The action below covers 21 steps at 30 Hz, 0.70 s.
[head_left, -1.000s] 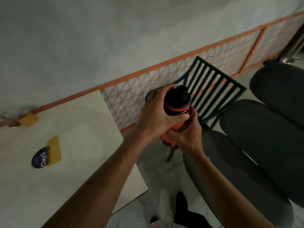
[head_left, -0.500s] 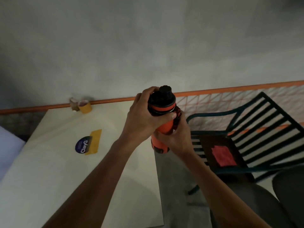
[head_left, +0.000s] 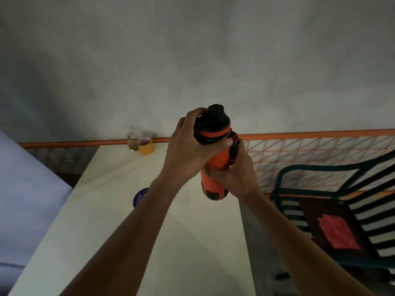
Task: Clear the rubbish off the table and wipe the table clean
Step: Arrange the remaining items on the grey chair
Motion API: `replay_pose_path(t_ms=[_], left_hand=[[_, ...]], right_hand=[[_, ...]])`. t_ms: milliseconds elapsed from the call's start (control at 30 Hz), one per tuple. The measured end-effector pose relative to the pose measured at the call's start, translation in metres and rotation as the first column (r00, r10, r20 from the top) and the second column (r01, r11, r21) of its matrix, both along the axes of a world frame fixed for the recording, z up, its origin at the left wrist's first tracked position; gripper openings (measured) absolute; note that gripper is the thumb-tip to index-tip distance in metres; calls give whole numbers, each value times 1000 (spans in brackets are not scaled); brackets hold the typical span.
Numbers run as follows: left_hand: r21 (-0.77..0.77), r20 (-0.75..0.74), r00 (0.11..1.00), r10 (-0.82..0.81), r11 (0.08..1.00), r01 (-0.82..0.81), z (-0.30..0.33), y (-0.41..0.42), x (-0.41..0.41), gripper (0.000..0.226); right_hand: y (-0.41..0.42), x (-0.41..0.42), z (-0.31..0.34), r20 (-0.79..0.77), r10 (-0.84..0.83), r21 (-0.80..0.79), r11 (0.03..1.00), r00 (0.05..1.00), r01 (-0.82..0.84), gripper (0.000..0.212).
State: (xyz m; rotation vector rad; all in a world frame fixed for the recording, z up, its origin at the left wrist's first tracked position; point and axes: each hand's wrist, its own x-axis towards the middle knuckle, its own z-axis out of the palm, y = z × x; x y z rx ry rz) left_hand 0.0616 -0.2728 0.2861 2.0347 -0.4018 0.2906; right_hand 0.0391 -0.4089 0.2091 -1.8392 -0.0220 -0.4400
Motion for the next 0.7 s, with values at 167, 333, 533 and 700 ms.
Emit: replay_pose_path(t_ms=[167, 333, 533, 700], left_hand=[[5, -7, 998, -60, 998, 60, -1, 54, 52, 81], [24, -13, 995, -97, 995, 97, -6, 96, 97, 81], [15, -44, 995, -85, 996, 86, -15, 127, 153, 82], [61, -53, 998, -33, 998, 36, -24, 137, 210, 84]], right_hand=[[57, 42, 2, -9, -35, 22, 999, 999, 35, 88], [100, 79, 1, -23, -55, 27, 998, 998, 56, 86], [131, 137, -6, -61, -36, 30, 999, 997, 38, 83], [141, 194, -14, -90, -10, 47, 999, 996, 15, 78]])
